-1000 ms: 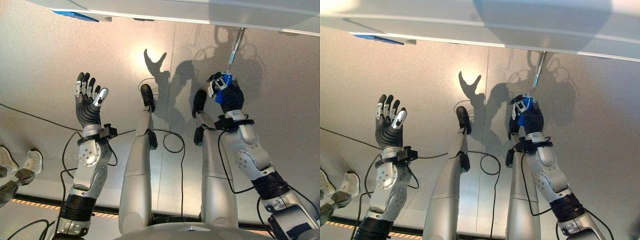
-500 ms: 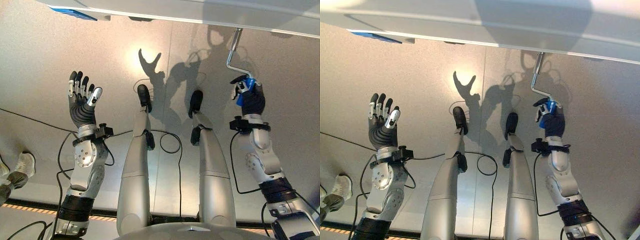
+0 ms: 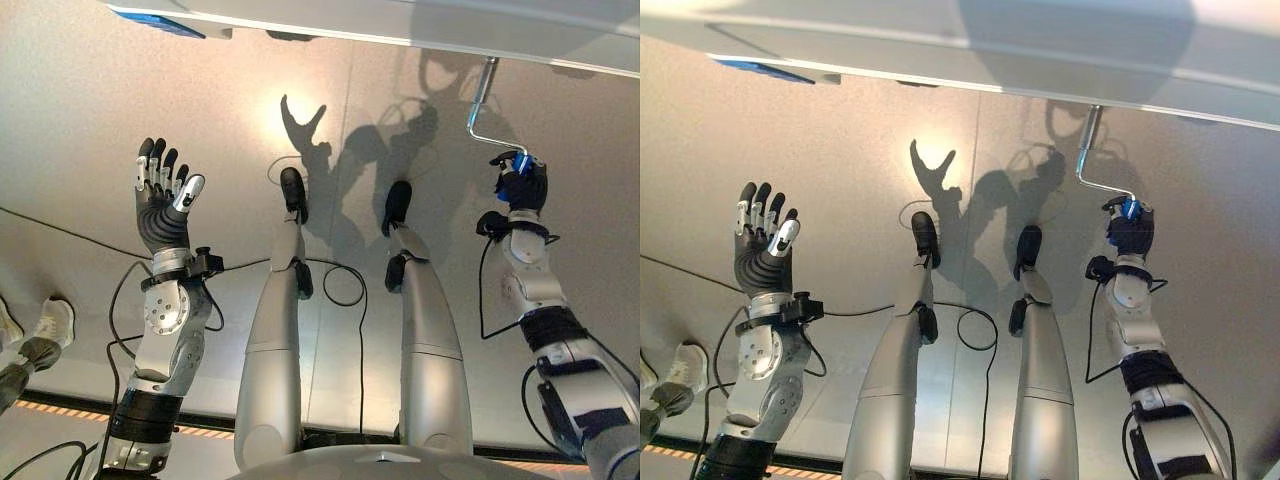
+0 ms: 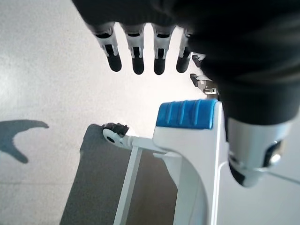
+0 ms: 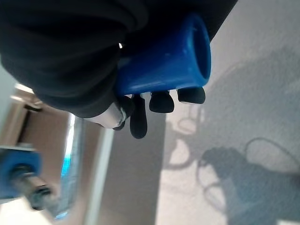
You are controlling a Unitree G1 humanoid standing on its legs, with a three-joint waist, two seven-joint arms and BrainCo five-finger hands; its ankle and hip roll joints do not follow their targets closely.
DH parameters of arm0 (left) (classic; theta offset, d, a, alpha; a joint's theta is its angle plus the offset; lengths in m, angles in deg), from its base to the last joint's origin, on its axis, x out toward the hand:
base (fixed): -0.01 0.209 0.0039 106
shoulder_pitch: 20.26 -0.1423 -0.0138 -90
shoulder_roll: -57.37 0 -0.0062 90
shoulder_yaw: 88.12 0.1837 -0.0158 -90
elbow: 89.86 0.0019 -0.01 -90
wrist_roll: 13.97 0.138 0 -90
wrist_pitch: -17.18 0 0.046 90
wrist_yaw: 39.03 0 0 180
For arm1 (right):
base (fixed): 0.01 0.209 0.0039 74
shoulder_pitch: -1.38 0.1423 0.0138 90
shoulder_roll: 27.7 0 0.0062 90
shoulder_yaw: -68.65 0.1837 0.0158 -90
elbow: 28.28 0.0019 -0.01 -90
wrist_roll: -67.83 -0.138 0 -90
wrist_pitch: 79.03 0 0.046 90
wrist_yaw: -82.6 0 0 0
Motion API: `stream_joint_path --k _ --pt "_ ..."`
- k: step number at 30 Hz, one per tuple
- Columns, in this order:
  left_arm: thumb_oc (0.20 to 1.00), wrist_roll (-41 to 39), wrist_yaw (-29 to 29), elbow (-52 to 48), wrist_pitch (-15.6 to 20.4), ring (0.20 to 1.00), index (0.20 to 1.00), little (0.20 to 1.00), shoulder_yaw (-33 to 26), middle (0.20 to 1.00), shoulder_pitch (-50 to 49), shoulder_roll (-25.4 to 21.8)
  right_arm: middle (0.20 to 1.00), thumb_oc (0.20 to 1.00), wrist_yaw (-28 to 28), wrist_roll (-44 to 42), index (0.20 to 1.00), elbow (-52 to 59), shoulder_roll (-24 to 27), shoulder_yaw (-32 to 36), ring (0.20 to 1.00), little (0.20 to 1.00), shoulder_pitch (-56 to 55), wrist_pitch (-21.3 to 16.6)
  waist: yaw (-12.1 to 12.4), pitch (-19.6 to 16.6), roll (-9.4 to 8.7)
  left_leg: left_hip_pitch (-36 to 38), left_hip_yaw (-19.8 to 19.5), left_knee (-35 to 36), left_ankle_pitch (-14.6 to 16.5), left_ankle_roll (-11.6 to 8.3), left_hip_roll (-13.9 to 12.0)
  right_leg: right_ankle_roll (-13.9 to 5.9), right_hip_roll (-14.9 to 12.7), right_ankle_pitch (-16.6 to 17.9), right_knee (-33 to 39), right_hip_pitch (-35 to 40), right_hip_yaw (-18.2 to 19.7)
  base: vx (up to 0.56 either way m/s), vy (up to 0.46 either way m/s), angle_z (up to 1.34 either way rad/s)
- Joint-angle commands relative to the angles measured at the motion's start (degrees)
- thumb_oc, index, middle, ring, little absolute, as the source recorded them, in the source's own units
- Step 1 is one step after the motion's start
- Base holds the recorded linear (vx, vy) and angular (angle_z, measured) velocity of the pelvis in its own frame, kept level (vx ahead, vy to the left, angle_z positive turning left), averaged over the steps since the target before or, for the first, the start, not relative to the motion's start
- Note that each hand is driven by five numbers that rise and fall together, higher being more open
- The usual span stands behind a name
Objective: Raise the hospital bed
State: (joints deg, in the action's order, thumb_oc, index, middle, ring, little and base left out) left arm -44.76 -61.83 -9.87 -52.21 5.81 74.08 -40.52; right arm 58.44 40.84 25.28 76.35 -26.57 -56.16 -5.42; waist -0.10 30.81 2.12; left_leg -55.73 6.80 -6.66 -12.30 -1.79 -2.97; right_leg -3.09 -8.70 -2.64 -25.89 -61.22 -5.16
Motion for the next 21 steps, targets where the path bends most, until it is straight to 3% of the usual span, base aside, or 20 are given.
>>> stream_joint_path --k 1,4,9,21 --pt "1.0 -0.9 0.9 -2.6 3.3 1.0 1.0 1.0 0.7 1.0 -1.5 -1.0 0.2 0.2 -8.3 -5.9 0.2 -6.1 9.4 7.5 0.2 0.2 7.4 -1.5 0.5 -1.0 1.96 0.9 -3.6 -6.2 9.2 -1.54 2.2 -3.94 1.5 6.4 10.4 3.8 -1.0 0.0 0.0 0.0" --pt "1.0 -0.9 1.4 -2.8 3.2 1.0 1.0 1.0 2.5 1.0 -0.8 -1.9 0.2 0.2 -6.0 -1.5 0.2 -17.6 11.2 -0.1 0.2 0.2 14.0 3.8 1.5 -1.0 2.43 0.7 -3.6 -6.0 8.9 -1.65 2.2 -3.88 1.6 6.5 10.4 3.6 -1.1 0.0 0.0 0.0" --pt "1.0 -1.0 1.8 -2.5 2.9 1.0 1.0 1.0 4.5 1.0 0.9 -2.0 0.2 0.2 -3.1 -1.2 0.2 -30.9 9.1 -5.1 0.2 0.2 20.7 7.4 2.7 -1.0 3.74 0.7 -3.8 -5.8 8.7 -1.71 2.3 -3.83 1.4 6.4 10.5 3.8 -1.5 0.0 0.0 0.0" --pt "1.0 -0.2 1.1 -1.8 1.8 1.0 1.0 1.0 6.6 1.0 4.0 -0.9 0.2 0.2 -1.1 3.1 0.2 -38.3 -1.0 -10.7 0.2 0.2 25.5 12.0 4.7 -1.0 5.36 1.2 -3.8 -5.6 8.5 -1.39 2.9 -3.7 1.3 6.3 10.5 4.3 -1.7 0.0 0.0 0.0"
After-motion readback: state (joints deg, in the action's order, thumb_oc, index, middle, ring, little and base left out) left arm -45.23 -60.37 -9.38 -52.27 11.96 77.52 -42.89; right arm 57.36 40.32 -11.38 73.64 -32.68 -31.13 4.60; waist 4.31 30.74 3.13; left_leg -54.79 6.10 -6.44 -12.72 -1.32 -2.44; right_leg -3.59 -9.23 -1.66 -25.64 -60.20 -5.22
